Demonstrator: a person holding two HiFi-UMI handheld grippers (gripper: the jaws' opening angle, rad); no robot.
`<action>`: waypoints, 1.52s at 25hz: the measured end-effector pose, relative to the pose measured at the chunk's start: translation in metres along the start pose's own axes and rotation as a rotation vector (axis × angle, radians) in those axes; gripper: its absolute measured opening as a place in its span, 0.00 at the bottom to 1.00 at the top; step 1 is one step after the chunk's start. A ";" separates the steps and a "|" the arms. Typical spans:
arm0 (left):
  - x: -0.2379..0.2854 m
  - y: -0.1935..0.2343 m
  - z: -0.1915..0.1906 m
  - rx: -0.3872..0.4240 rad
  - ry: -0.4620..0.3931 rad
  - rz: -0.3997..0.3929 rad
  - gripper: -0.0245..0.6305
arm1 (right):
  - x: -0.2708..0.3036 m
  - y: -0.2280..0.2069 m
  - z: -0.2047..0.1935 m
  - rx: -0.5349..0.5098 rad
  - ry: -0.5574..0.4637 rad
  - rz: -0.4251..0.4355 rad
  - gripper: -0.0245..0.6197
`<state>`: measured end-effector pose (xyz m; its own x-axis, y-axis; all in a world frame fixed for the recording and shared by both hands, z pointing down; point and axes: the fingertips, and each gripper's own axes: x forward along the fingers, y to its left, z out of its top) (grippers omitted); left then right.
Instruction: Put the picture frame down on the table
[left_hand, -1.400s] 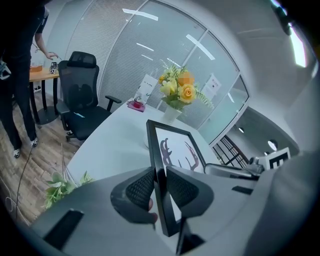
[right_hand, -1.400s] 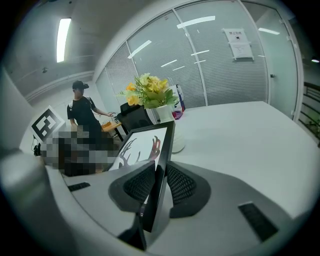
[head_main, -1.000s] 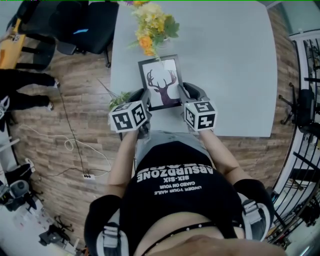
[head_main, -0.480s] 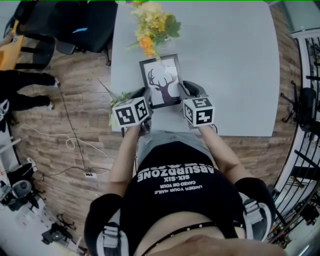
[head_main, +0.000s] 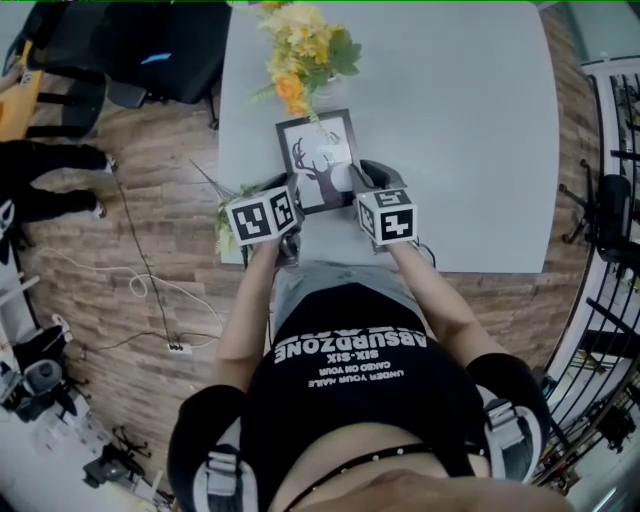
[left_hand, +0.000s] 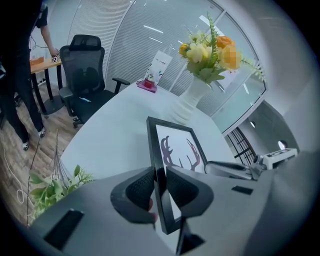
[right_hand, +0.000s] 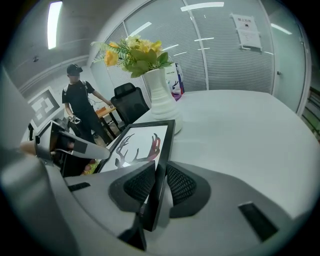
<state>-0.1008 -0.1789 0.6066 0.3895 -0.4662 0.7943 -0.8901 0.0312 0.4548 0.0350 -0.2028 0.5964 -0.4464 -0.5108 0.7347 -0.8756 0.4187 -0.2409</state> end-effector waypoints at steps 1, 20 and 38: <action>0.002 0.001 0.000 0.000 0.004 0.003 0.17 | 0.002 -0.001 -0.001 0.000 0.005 -0.001 0.17; 0.033 0.008 -0.012 0.025 0.073 0.041 0.17 | 0.025 -0.017 -0.024 0.017 0.082 -0.032 0.17; 0.049 0.017 -0.024 0.018 0.107 0.055 0.16 | 0.037 -0.021 -0.041 0.037 0.116 -0.050 0.17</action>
<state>-0.0916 -0.1803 0.6626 0.3621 -0.3669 0.8569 -0.9145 0.0381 0.4027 0.0443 -0.2000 0.6550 -0.3794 -0.4391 0.8144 -0.9035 0.3656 -0.2237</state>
